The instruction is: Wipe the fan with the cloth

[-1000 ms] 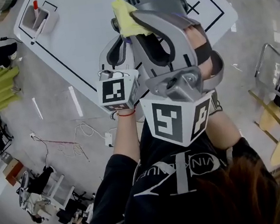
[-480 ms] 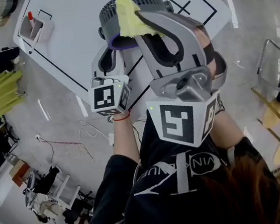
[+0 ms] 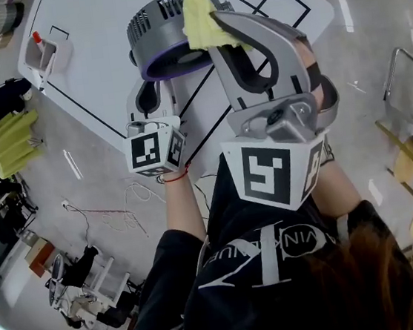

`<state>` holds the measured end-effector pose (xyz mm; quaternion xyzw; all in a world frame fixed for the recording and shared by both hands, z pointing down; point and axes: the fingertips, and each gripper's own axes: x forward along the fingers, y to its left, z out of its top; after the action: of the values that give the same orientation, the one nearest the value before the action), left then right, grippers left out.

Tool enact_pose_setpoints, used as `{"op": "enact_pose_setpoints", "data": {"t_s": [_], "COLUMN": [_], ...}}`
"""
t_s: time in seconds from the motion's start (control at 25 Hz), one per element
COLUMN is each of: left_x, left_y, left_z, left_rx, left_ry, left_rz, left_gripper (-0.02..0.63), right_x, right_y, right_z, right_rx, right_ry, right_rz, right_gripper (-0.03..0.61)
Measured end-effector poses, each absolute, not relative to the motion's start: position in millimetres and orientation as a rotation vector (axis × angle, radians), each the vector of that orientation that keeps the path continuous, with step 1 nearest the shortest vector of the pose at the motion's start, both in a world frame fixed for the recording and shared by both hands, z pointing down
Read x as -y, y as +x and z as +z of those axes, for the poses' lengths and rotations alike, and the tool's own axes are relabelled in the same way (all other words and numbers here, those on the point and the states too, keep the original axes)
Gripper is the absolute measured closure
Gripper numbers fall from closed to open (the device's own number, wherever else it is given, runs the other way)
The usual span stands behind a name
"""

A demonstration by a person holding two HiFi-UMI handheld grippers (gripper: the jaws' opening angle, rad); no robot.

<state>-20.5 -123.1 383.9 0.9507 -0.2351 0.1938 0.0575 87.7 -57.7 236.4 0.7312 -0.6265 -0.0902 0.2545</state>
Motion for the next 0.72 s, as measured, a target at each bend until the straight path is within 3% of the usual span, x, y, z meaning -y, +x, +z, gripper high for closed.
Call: {"op": "enact_pose_setpoints", "data": {"t_s": [0.72], "left_x": [123], "left_y": [-19], "left_z": [382], "left_rx": [0.781], "left_ry": [2.864], "left_rz": [0.577], "left_gripper": [0.563], "right_x": [38], "right_y": [120], "right_z": [281], "right_rx": [1.619], "right_ry": [1.972], "right_rz": [-0.089], "right_gripper": [0.543]}}
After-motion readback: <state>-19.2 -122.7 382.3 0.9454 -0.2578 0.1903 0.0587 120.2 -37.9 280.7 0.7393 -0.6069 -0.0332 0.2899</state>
